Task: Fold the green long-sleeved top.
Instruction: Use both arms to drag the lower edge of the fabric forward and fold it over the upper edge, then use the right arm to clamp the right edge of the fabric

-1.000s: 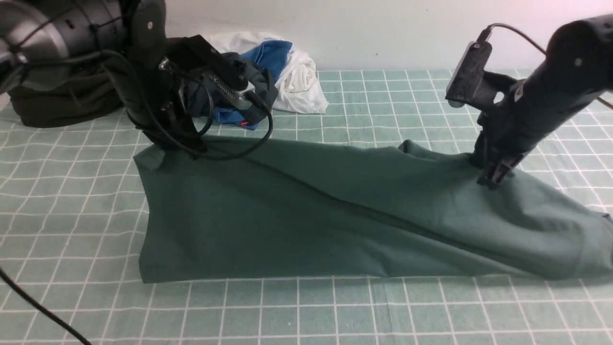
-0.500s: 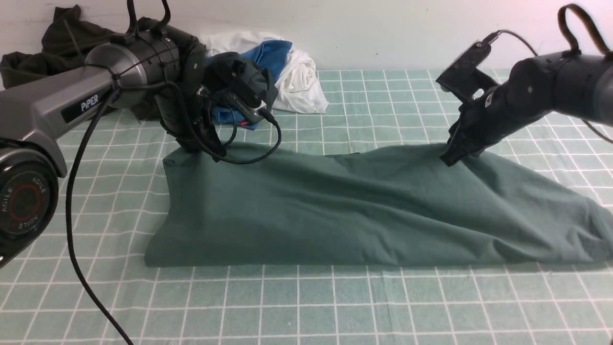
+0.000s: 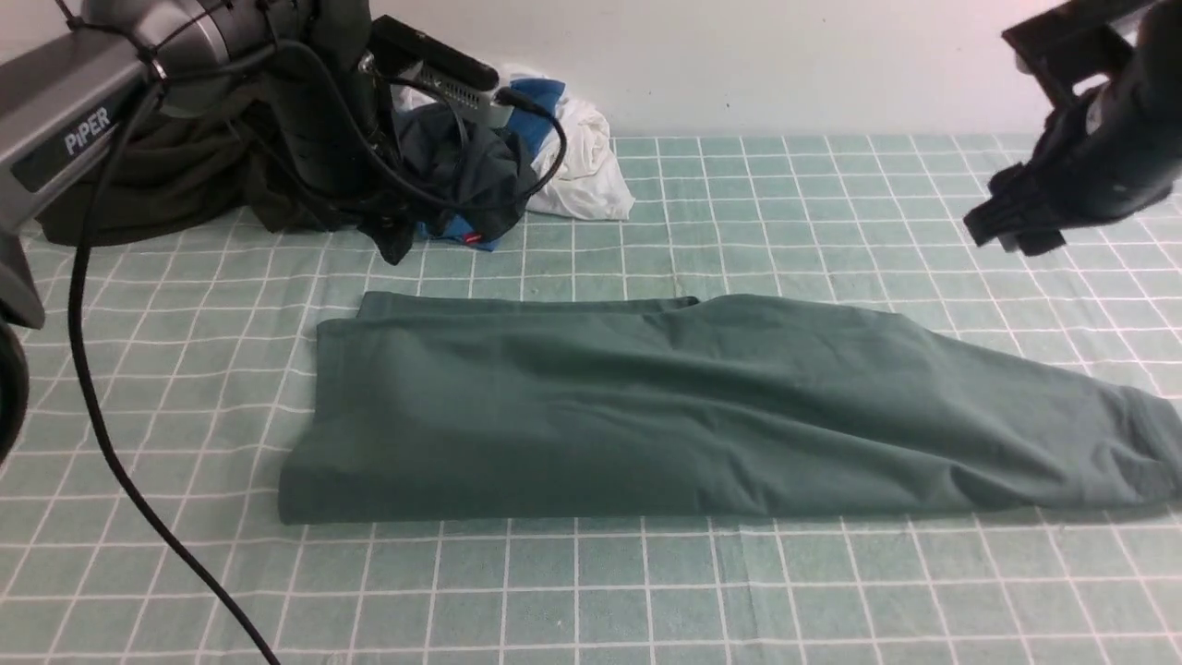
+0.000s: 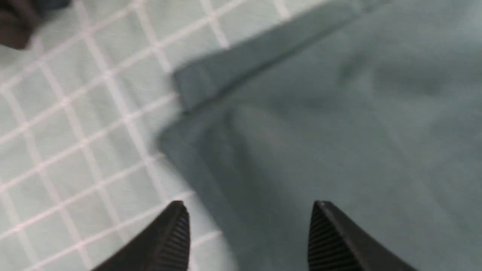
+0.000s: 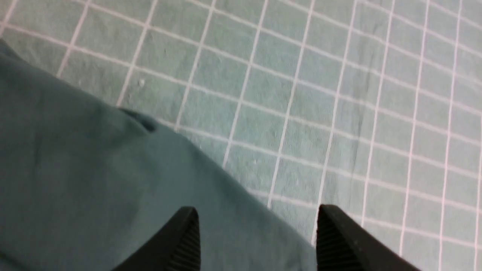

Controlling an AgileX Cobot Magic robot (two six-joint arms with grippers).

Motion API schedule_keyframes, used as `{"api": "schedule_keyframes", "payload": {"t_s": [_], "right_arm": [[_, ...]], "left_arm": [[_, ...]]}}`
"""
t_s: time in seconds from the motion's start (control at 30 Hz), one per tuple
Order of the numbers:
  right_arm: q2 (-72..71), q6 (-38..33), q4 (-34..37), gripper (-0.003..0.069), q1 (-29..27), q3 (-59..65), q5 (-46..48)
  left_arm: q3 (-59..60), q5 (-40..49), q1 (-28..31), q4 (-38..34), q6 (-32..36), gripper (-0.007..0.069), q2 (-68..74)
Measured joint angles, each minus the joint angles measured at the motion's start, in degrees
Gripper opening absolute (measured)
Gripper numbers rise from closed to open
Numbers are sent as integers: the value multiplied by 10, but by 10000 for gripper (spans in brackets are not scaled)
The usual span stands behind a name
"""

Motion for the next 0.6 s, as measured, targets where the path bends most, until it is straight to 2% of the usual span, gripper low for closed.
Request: {"api": "schedule_keyframes", "payload": {"t_s": [0.07,0.13,0.17,0.23,0.3,0.43,0.6], "right_arm": [[-15,10,9,395,-16,35,-7],[-35,30,20,396,-53,103,-25],[-36,32,21,396,-57,103,-25],[-35,59,30,400,-118,158,-57],[-25,70,44,410,-155,170,-75],[19,71,72,446,-207,170,-106],[79,47,104,466,-223,170,-138]], "left_arm": [[21,1,-5,-16,4,345,-8],[83,2,-9,-46,19,223,-22],[95,2,-9,-48,19,213,-23],[177,-10,-9,-59,22,78,-33],[238,-35,-9,-60,22,27,-39],[332,-105,-9,-60,22,-1,-41],[387,-159,-9,-44,19,-4,-54]]}}
